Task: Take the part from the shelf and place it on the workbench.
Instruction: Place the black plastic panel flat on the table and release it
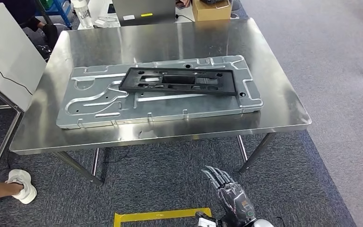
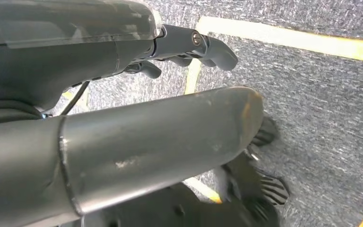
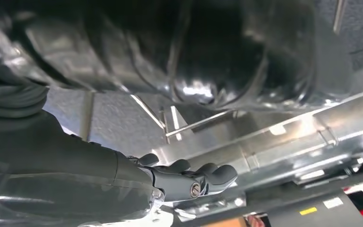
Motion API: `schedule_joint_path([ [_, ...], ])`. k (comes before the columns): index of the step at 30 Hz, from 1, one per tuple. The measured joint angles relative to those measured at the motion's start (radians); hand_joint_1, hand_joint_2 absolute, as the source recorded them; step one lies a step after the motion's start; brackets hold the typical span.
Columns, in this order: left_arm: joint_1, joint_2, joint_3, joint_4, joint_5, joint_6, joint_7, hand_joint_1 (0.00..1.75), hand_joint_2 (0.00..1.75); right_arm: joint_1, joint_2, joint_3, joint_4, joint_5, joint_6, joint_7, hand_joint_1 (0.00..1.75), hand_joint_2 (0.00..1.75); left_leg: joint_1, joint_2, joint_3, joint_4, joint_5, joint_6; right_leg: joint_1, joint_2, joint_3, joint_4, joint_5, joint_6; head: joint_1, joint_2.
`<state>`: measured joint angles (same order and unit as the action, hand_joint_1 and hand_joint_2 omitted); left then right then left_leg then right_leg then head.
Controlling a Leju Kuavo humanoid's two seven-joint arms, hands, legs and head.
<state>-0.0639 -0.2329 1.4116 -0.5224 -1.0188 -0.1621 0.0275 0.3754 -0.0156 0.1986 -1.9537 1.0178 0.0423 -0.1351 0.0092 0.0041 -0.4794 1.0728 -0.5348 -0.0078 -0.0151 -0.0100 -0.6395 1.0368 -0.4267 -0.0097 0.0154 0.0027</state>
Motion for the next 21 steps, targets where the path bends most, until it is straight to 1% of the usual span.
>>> schedule_joint_path([
  [1,-0.002,-0.001,0.000,-0.002,0.000,0.000,0.000,0.00,0.00,0.002,0.004,-0.004,0.003,0.000,0.000,-0.001,0.00,0.00,-0.003,-0.001,0.032,-0.054,-0.013,0.006,0.001,0.000,-0.004,0.000,0.010,0.006,0.000,0.000],
  [2,-0.003,-0.002,0.001,-0.004,0.000,0.000,0.000,0.00,0.00,0.003,0.008,-0.008,0.006,-0.001,0.001,-0.001,0.00,0.00,-0.006,-0.002,0.045,-0.084,-0.022,0.012,0.001,0.000,-0.005,-0.003,0.020,0.013,0.000,0.000],
  [3,-0.003,-0.003,0.002,-0.005,0.000,0.000,0.000,0.00,0.00,0.005,0.012,-0.012,0.009,-0.002,0.006,0.001,0.00,0.00,-0.007,-0.002,0.041,-0.091,-0.018,0.020,0.001,-0.001,-0.005,-0.007,0.032,0.021,0.000,0.000],
  [4,-0.002,-0.005,0.004,-0.006,0.000,0.000,0.001,0.00,0.00,0.009,0.015,-0.017,0.012,-0.003,0.015,0.007,0.00,0.00,-0.006,0.000,0.034,-0.093,-0.007,0.028,-0.001,0.000,-0.006,-0.008,0.034,0.027,0.000,0.000],
  [5,-0.002,-0.007,0.005,-0.007,-0.002,0.000,0.003,0.00,0.00,0.015,0.020,-0.026,0.019,0.003,0.026,0.018,0.00,0.00,-0.005,0.003,0.025,-0.095,0.005,0.038,-0.002,0.002,-0.011,0.000,0.018,0.032,0.000,0.000],
  [6,-0.002,-0.009,0.005,-0.008,-0.004,-0.002,0.004,0.00,0.00,0.023,0.027,-0.038,0.032,0.018,0.036,0.031,0.00,0.00,-0.004,0.006,0.013,-0.098,0.018,0.047,-0.002,0.004,-0.019,0.025,-0.019,0.035,0.000,0.000],
  [7,-0.002,-0.011,0.006,-0.010,-0.009,-0.004,0.006,0.00,0.00,0.032,0.037,-0.056,0.055,0.045,0.041,0.042,0.00,0.00,-0.004,0.009,0.000,-0.099,0.031,0.054,-0.004,0.006,-0.030,0.067,-0.073,0.037,0.000,0.000],
  [8,0.000,-0.012,0.006,-0.012,-0.015,-0.008,0.007,0.00,0.00,0.039,0.050,-0.081,0.093,0.078,0.044,0.046,0.00,0.00,-0.006,0.009,-0.016,-0.098,0.044,0.059,-0.004,0.006,-0.041,0.125,-0.129,0.039,0.000,0.000],
  [9,0.001,-0.014,0.005,-0.015,-0.022,-0.011,0.008,0.00,0.00,0.041,0.068,-0.117,0.149,0.117,0.043,0.039,0.00,0.00,-0.009,0.009,-0.031,-0.097,0.056,0.062,-0.004,0.006,-0.050,0.185,-0.167,0.040,0.000,0.000],
  [10,0.002,-0.015,0.005,-0.016,-0.029,-0.014,0.008,0.00,0.00,0.036,0.088,-0.168,0.224,0.162,0.043,0.023,0.00,0.00,-0.012,0.010,-0.048,-0.095,0.069,0.063,-0.004,0.006,-0.051,0.234,-0.179,0.041,0.000,0.000],
  [11,0.003,-0.016,0.004,-0.017,-0.035,-0.016,0.008,0.00,0.00,0.023,0.109,-0.230,0.309,0.208,0.043,0.006,0.00,0.00,-0.016,0.010,-0.066,-0.091,0.081,0.063,-0.003,0.006,-0.040,0.258,-0.166,0.039,0.000,0.000],
  [12,0.002,-0.016,0.002,-0.016,-0.043,-0.016,0.006,0.00,0.00,0.004,0.131,-0.305,0.402,0.261,0.044,-0.002,0.00,0.00,-0.020,0.010,-0.083,-0.086,0.091,0.063,-0.001,0.006,-0.014,0.250,-0.137,0.036,0.000,0.000],
  [13,0.002,-0.016,-0.001,-0.013,-0.050,-0.014,0.003,0.00,0.00,-0.021,0.149,-0.389,0.498,0.315,0.048,0.004,0.00,0.00,-0.023,0.010,-0.100,-0.082,0.101,0.062,0.001,0.006,0.028,0.210,-0.107,0.029,0.000,0.000],
  [14,0.000,-0.016,-0.007,-0.007,-0.058,-0.012,-0.001,0.00,0.00,-0.051,0.162,-0.475,0.592,0.368,0.058,0.028,0.00,0.00,-0.026,0.009,-0.113,-0.076,0.109,0.061,0.006,0.006,0.084,0.143,-0.098,0.018,0.000,0.000],
  [15,-0.001,-0.014,-0.013,0.002,-0.067,-0.007,-0.006,0.00,0.00,-0.085,0.171,-0.565,0.690,0.415,0.071,0.065,0.00,0.00,-0.029,0.009,-0.123,-0.071,0.117,0.059,0.009,0.005,0.140,0.064,-0.104,0.009,0.000,0.000],
  [16,-0.003,-0.012,-0.018,0.013,-0.074,-0.001,-0.011,0.00,0.00,-0.121,0.175,-0.646,0.784,0.448,0.087,0.109,0.00,0.00,-0.030,0.011,-0.129,-0.068,0.125,0.056,0.013,0.004,0.181,0.000,-0.117,0.003,0.000,0.000],
  [17,-0.005,-0.007,-0.024,0.027,-0.080,0.007,-0.015,0.00,0.00,-0.157,0.177,-0.731,0.882,0.463,0.106,0.164,0.00,0.00,-0.030,0.012,-0.133,-0.066,0.134,0.050,0.017,0.004,0.205,-0.043,-0.130,-0.002,0.000,0.000],
  [18,-0.007,-0.001,-0.028,0.040,-0.085,0.014,-0.019,0.00,0.00,-0.189,0.179,-0.811,0.972,0.460,0.121,0.218,0.00,0.00,-0.029,0.014,-0.135,-0.068,0.143,0.044,0.018,0.004,0.209,-0.062,-0.130,-0.004,0.000,0.000],
  [19,-0.009,0.006,-0.032,0.052,-0.088,0.020,-0.022,0.00,0.00,-0.216,0.181,-0.887,1.051,0.442,0.132,0.263,0.00,0.00,-0.027,0.014,-0.139,-0.068,0.149,0.038,0.017,0.003,0.203,-0.065,-0.120,-0.007,0.000,0.000],
  [20,-0.010,0.013,-0.035,0.063,-0.088,0.028,-0.024,0.00,0.00,-0.239,0.184,-0.964,1.124,0.416,0.136,0.297,0.00,0.00,-0.025,0.012,-0.145,-0.062,0.141,0.032,0.015,0.001,0.194,-0.068,-0.107,-0.012,0.000,0.000],
  [21,-0.010,0.018,-0.037,0.073,-0.087,0.034,-0.025,0.00,0.00,-0.260,0.187,-1.029,1.177,0.390,0.133,0.310,0.00,0.00,-0.023,0.009,-0.155,-0.041,0.111,0.025,0.012,-0.001,0.182,-0.071,-0.093,-0.017,0.000,0.000],
])
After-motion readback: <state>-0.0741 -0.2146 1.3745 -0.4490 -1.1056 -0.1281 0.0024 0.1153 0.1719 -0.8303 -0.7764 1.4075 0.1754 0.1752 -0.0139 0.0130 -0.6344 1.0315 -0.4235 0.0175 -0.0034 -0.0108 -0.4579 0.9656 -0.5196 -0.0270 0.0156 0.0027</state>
